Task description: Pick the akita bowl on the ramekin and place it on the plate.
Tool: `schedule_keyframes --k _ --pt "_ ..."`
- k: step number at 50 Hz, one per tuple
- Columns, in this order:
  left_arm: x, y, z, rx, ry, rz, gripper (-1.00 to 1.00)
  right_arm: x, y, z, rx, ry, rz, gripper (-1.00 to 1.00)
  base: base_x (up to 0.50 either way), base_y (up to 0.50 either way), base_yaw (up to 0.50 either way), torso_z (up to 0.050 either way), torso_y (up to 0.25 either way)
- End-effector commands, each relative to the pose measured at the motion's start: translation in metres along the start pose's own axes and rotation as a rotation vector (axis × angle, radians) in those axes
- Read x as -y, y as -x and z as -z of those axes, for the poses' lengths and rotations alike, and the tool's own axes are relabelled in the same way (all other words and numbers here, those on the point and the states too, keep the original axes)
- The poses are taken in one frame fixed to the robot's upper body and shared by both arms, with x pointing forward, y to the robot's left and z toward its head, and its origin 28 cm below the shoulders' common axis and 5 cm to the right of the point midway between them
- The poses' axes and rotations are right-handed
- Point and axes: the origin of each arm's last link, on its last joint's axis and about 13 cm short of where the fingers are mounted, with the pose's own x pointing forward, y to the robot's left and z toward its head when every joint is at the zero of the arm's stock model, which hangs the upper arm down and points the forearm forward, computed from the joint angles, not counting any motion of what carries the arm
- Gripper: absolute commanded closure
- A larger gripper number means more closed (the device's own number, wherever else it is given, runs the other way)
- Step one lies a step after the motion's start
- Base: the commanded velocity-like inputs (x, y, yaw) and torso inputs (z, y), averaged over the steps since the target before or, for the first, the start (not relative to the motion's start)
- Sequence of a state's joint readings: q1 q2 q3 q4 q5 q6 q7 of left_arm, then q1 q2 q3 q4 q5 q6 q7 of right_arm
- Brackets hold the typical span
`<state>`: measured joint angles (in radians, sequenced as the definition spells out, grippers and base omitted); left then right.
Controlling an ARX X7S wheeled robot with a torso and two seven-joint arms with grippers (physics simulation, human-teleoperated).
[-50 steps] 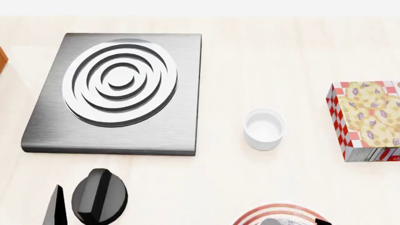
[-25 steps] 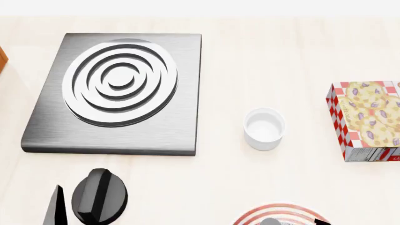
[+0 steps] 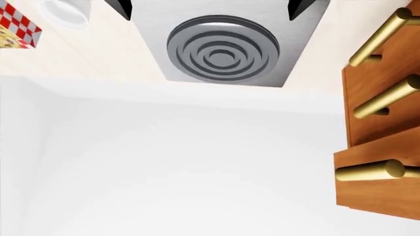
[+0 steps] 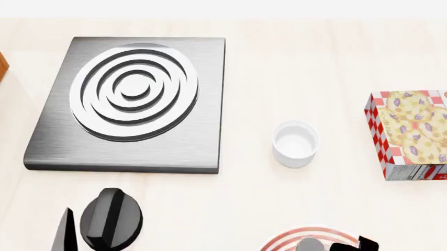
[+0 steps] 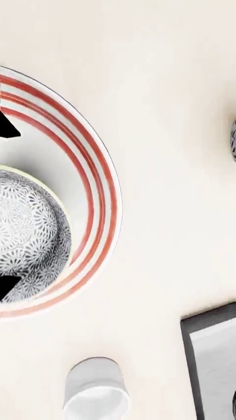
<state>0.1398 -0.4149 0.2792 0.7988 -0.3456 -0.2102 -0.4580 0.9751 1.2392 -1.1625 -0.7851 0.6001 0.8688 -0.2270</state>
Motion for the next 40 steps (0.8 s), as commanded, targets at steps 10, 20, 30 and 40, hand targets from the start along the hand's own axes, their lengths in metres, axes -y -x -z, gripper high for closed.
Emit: schedule_keyframes --k 10,20,30,40 --pt "0.001 0.0 0.001 -0.008 -0.005 -0.001 -1.0 0.015 -0.001 -0.009 0.267 -0.141 0.286 -1.0 0.0 0.0 0.0 0.0 0.0" --pt "0.0 0.0 0.001 -0.005 -0.01 -0.003 -1.0 0.013 -0.011 -0.014 0.419 -0.241 0.42 -1.0 0.0 0.0 0.0 0.0 0.0" --pt "0.001 0.0 0.001 -0.005 -0.014 0.001 -1.0 0.017 -0.022 -0.012 0.481 -0.41 0.652 -1.0 0.0 0.0 0.0 0.0 0.0" --pt "0.002 0.001 0.002 -0.005 -0.009 0.009 -1.0 0.018 -0.033 -0.002 0.519 -0.567 0.947 -1.0 0.0 0.0 0.0 0.0 0.134"
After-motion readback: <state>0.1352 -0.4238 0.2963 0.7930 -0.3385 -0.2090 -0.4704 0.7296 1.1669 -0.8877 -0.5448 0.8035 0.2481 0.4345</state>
